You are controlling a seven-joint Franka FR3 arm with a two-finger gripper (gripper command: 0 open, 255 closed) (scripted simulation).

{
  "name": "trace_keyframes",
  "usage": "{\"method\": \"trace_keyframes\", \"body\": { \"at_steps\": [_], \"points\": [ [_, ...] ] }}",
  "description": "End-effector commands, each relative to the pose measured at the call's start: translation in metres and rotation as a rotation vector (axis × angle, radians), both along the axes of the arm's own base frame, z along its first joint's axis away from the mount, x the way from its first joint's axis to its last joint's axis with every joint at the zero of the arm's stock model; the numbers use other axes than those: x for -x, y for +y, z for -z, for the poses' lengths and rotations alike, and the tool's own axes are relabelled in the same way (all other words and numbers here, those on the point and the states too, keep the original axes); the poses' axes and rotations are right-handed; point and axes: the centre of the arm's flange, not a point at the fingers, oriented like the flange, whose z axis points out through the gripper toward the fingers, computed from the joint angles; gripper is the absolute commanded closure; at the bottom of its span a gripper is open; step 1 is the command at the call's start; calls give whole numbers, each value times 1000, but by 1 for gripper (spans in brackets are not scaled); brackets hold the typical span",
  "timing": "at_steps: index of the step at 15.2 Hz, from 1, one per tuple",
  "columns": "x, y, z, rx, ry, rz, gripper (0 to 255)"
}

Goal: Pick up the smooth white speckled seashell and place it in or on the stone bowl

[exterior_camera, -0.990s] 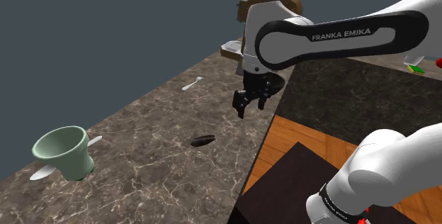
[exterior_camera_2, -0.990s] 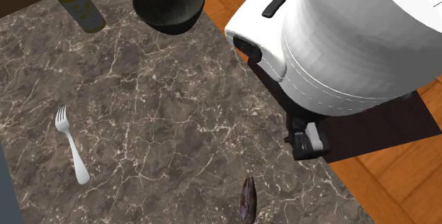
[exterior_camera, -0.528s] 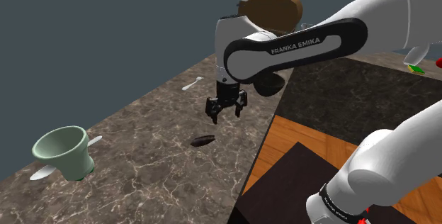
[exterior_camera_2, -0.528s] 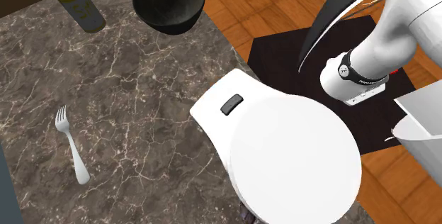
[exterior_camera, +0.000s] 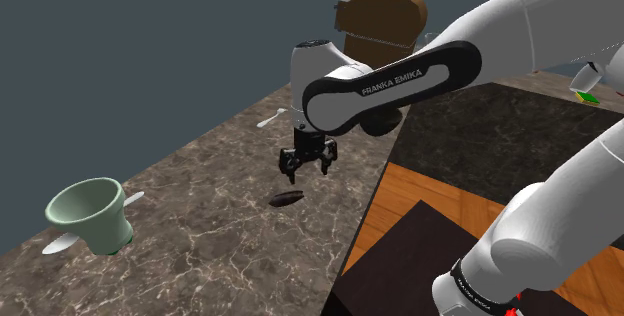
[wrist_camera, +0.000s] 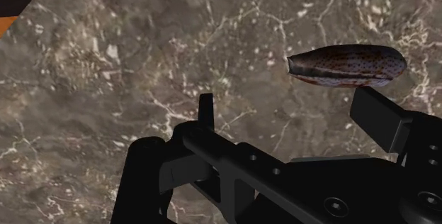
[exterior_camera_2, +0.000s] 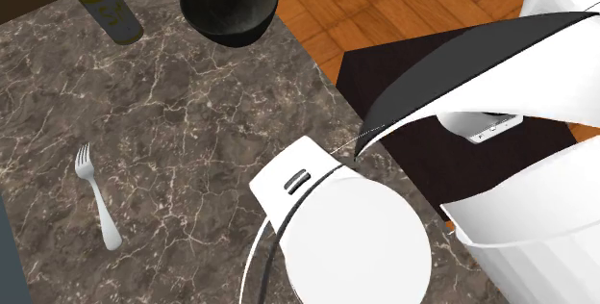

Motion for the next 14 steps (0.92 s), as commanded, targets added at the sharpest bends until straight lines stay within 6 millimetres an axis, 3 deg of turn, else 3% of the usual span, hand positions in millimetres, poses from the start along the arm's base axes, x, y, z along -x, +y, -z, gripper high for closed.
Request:
{"method": "trace_keyframes", "body": {
  "at_steps": [1, 9, 10, 14],
  "points": [
    [1, 0, 14, 0, -1, 0, 0],
    [1, 0, 14, 0, -1, 0, 0],
    [1, 0, 14, 0, -1, 0, 255],
    [1, 0, 14, 0, -1, 0, 255]
  ]
}}
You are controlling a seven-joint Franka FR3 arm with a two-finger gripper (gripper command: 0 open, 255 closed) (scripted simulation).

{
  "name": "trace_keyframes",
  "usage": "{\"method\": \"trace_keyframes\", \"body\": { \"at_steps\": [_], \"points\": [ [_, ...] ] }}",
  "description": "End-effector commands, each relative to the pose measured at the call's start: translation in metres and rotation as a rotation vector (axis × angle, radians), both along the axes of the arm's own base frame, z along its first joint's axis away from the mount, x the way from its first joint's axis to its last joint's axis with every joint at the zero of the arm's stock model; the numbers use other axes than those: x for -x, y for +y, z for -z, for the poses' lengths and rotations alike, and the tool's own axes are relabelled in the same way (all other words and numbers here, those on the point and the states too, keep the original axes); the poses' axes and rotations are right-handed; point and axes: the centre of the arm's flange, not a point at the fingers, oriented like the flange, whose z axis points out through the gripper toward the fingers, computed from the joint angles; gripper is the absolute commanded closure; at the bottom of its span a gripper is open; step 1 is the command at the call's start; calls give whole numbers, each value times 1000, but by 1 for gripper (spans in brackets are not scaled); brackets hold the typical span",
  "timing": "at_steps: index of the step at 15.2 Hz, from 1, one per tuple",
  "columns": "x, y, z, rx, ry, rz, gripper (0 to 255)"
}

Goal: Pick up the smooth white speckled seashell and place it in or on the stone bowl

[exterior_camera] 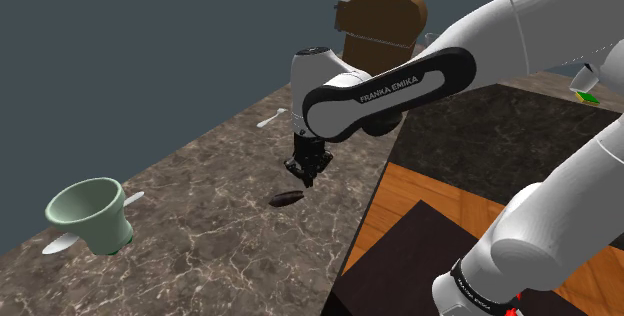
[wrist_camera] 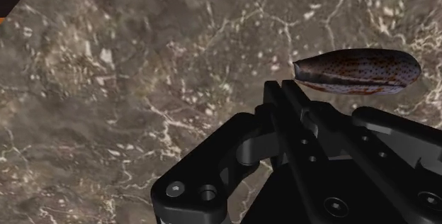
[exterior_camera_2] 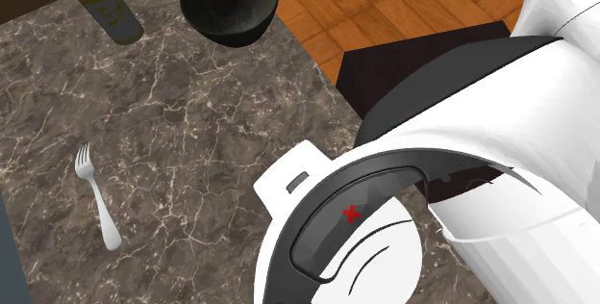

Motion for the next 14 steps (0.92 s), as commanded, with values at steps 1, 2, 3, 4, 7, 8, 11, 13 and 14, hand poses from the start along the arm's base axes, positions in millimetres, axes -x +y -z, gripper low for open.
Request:
{"method": "trace_keyframes", "body": {
  "at_steps": [1, 2, 3, 4, 7, 8, 11, 13, 14],
  "points": [
    [0, 0, 0, 0, 0, 0, 255],
    [0, 0, 0, 0, 0, 0, 255],
    [0, 0, 0, 0, 0, 0, 255],
    [0, 0, 0, 0, 0, 0, 255],
    [0, 11, 1, -14, -47, -288, 0],
    [2, 21, 2, -29, -95, -576, 0],
    [-3, 27, -1, 2, -62, -471, 0],
    [-1, 59, -1, 32, -75, -947, 0],
    [5, 73, -1, 48, -81, -1185, 0]
  ]
}}
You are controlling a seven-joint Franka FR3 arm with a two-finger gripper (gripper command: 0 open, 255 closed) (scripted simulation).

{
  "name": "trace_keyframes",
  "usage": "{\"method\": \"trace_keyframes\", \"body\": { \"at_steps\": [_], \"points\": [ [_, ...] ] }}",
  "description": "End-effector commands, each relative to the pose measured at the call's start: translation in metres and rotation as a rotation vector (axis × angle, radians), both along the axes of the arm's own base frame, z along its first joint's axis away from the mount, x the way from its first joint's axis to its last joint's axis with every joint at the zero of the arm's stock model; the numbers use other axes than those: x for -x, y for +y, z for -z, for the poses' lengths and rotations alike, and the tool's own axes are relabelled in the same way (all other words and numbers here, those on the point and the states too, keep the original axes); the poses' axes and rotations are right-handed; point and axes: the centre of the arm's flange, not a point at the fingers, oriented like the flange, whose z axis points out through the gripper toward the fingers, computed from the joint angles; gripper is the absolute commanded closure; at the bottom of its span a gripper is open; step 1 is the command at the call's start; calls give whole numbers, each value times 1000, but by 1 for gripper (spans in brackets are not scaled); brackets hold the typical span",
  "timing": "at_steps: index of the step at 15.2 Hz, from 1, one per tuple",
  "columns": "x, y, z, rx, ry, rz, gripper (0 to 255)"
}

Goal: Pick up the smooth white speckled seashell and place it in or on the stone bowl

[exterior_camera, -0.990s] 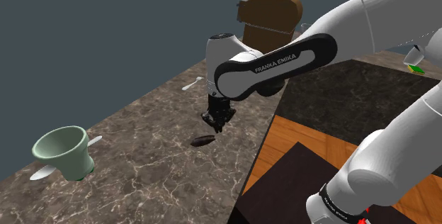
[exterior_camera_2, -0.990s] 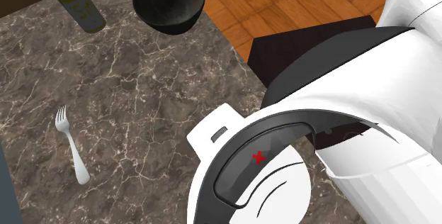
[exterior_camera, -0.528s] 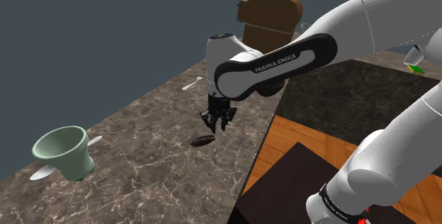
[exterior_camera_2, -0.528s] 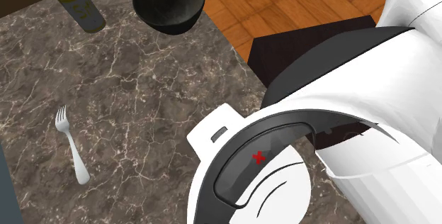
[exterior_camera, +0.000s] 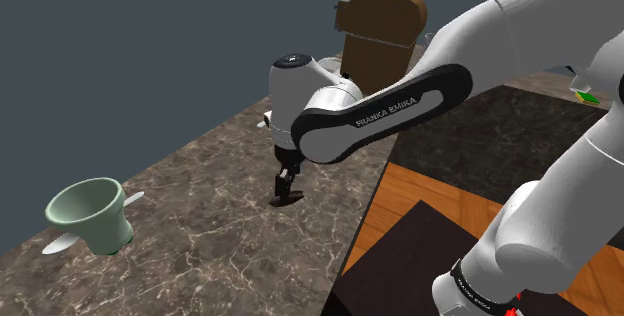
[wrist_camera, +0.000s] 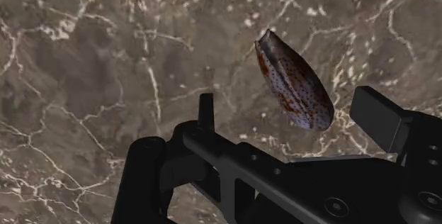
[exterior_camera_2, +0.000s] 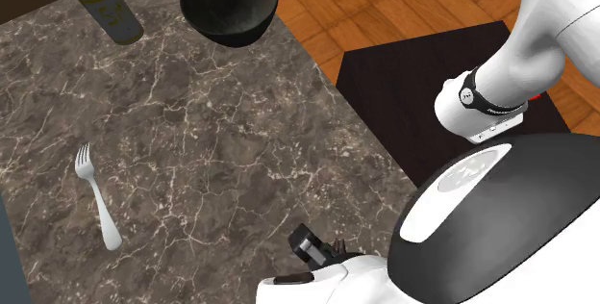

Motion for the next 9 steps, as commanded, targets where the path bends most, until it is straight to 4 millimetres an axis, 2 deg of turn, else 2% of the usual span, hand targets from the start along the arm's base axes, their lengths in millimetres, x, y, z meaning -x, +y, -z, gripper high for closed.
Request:
{"method": "trace_keyframes", "body": {
  "at_steps": [1, 2, 9],
  "points": [
    [12, 29, -1, 46, -20, -512, 0],
    [17, 33, -1, 55, -25, -610, 0],
    [13, 30, 39, 55, -25, -610, 0]
  ]
}}
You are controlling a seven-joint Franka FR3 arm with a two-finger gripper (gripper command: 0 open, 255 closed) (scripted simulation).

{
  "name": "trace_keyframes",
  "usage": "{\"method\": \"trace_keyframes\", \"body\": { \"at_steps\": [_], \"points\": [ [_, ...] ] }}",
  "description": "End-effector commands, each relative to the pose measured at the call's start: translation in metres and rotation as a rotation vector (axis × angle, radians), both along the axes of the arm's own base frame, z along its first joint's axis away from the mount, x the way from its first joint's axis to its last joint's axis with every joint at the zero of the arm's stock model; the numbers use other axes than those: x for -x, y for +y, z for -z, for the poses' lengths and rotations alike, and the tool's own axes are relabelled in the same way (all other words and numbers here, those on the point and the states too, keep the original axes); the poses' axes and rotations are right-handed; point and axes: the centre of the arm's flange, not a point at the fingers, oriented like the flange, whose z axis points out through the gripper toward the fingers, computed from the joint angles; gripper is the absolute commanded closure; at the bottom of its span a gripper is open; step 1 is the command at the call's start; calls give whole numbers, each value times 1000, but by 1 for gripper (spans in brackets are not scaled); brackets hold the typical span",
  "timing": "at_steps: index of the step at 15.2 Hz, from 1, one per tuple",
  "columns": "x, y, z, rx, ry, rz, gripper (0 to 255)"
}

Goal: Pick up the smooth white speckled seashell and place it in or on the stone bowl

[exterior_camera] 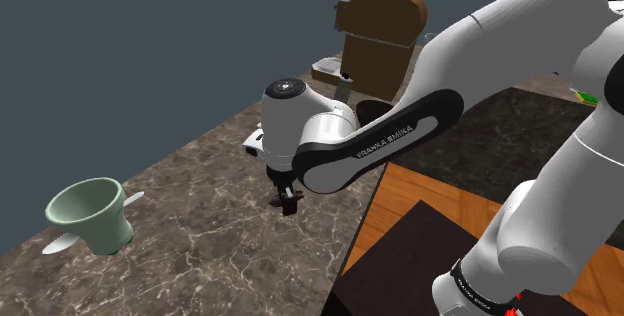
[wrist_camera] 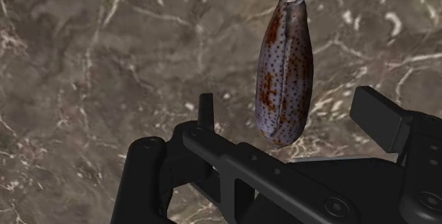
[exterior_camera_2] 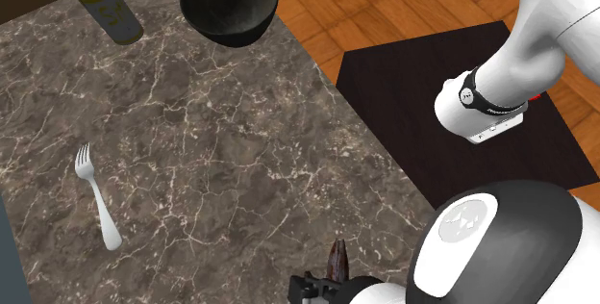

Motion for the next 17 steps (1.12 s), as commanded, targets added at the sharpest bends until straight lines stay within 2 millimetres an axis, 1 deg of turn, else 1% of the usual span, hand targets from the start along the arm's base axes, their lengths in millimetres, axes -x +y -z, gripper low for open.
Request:
{"method": "trace_keyframes", "body": {
  "at_steps": [1, 8, 9, 17],
  "points": [
    [0, 0, 7, 0, 0, -2, 0],
    [0, 0, 7, 0, 0, -2, 0],
    [0, 0, 7, 0, 0, -2, 255],
    [1, 0, 5, 0, 0, -2, 255]
  ]
}}
